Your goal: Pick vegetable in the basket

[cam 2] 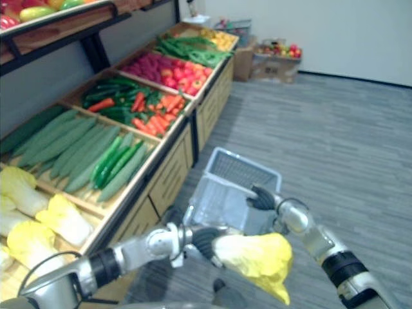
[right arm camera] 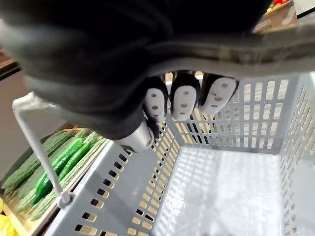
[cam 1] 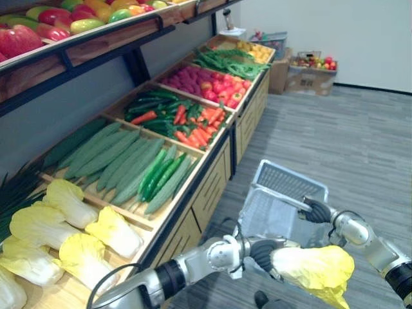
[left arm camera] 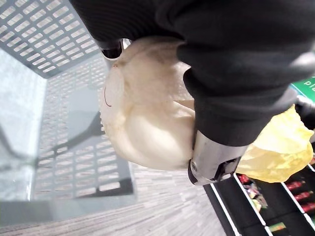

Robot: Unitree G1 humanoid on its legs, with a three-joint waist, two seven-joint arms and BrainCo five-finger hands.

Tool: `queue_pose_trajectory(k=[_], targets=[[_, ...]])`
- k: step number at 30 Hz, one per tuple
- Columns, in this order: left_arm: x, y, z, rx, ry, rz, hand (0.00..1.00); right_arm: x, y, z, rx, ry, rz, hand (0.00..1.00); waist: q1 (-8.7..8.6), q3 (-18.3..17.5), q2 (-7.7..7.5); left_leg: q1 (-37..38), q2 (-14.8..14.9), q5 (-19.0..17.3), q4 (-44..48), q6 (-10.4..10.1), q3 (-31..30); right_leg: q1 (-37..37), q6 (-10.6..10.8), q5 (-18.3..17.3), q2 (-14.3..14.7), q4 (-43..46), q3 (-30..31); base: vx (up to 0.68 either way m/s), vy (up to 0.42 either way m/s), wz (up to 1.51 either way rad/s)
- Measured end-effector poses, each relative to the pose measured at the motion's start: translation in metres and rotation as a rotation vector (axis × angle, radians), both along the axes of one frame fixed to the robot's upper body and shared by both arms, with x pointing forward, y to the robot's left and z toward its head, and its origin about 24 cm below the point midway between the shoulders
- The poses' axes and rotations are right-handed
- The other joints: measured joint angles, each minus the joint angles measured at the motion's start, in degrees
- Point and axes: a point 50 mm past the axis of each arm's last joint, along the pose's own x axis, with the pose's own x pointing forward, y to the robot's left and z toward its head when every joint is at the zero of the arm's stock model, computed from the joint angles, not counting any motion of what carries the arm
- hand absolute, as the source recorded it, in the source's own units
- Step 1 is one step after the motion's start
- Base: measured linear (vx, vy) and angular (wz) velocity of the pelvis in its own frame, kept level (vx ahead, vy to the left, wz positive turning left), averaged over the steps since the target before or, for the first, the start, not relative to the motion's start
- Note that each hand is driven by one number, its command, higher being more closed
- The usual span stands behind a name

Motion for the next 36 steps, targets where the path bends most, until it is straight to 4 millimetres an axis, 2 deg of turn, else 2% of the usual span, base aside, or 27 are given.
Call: queue_pose_trajectory(k=[4, 11, 12, 19, 29, 31, 33, 35, 36], targets=[[0.016, 0.004, -0.013, 0.062, -0.04, 0.127, 1.0, 0.0, 0.013, 0.003, 0.038, 0.013, 0.057, 1.0, -0.44, 0.3, -0.46, 0.4, 0.0, 0.0, 0.1, -0.1, 0.9, 0.0, 0.0, 0.0, 0.3, 0.0, 0.4, -0.02, -0.027, -0.09], [0.027, 0.009, -0.029, 0.176, -0.08, 0.211, 1.0, -0.001, 0.024, 0.007, 0.082, 0.014, 0.097, 1.0, -0.49, 0.5, -0.87, 1.1, 0.0, -0.3, 0.2, -0.4, 1.9, 0.0, 0.0, 0.0, 0.8, 0.1, 1.1, -0.04, -0.047, -0.07], [0.029, 0.01, -0.032, 0.187, -0.08, 0.234, 0.0, -0.001, 0.026, 0.008, 0.084, 0.016, 0.11, 1.0, -0.49, 0.7, -1.04, 1.1, 0.0, -0.4, 0.3, -0.5, 2.1, 0.0, 0.1, 0.0, 0.8, 0.1, 1.3, -0.06, -0.058, -0.06], [0.033, 0.013, -0.04, 0.26, -0.106, 0.257, 0.0, -0.001, 0.03, 0.011, 0.09, 0.007, 0.127, 1.0, -0.42, 0.9, -1.4, 1.2, -0.1, -0.5, 0.3, -0.7, 2.4, -0.1, 0.2, -0.2, 0.8, 0.1, 1.5, -0.06, -0.06, -0.02], [0.043, 0.009, -0.031, 0.258, -0.142, 0.261, 0.0, -0.005, 0.025, 0.006, 0.089, 0.028, 0.111, 1.0, -0.28, 1.0, -1.49, 0.1, 0.1, -0.5, 0.1, -0.6, 0.3, 0.0, 0.3, -0.3, 0.1, 0.1, -0.3, -0.07, -0.067, 0.1], [0.043, 0.004, -0.026, 0.233, -0.153, 0.249, 0.0, -0.008, 0.023, 0.003, 0.09, 0.04, 0.101, 1.0, -0.3, 1.1, -1.54, -0.2, 0.1, -0.5, 0.1, -0.6, -0.7, 0.1, 0.3, -0.8, -0.4, 0.6, -1.4, -0.08, -0.063, 0.27], [0.04, -0.009, -0.009, 0.158, -0.196, 0.21, 0.0, -0.015, 0.016, -0.003, 0.099, 0.055, 0.059, 1.0, 0.71, 1.1, -1.57, -0.2, 0.1, -0.5, 0.0, -0.6, -2.0, 0.4, 0.3, -1.4, -0.9, 1.2, -2.6, -0.07, -0.056, 0.28], [0.042, -0.01, -0.001, 0.132, -0.198, 0.217, 0.0, -0.018, 0.011, -0.004, 0.116, 0.057, 0.032, 1.0, 1.05, 1.2, -1.7, -0.3, 0.1, -0.5, 0.0, -0.6, -2.6, 0.8, 0.3, -1.6, -1.2, 1.2, -3.2, -0.07, -0.049, 0.28], [0.039, -0.012, 0.008, 0.1, -0.22, 0.177, 0.0, -0.02, 0.005, -0.006, 0.127, 0.055, -0.006, 1.0, 1.03, 1.2, -1.75, -1.0, 0.1, -0.5, 0.0, -0.5, -3.8, 1.0, 0.3, -1.9, -1.7, 1.3, -4.3, -0.09, -0.058, 0.46]])
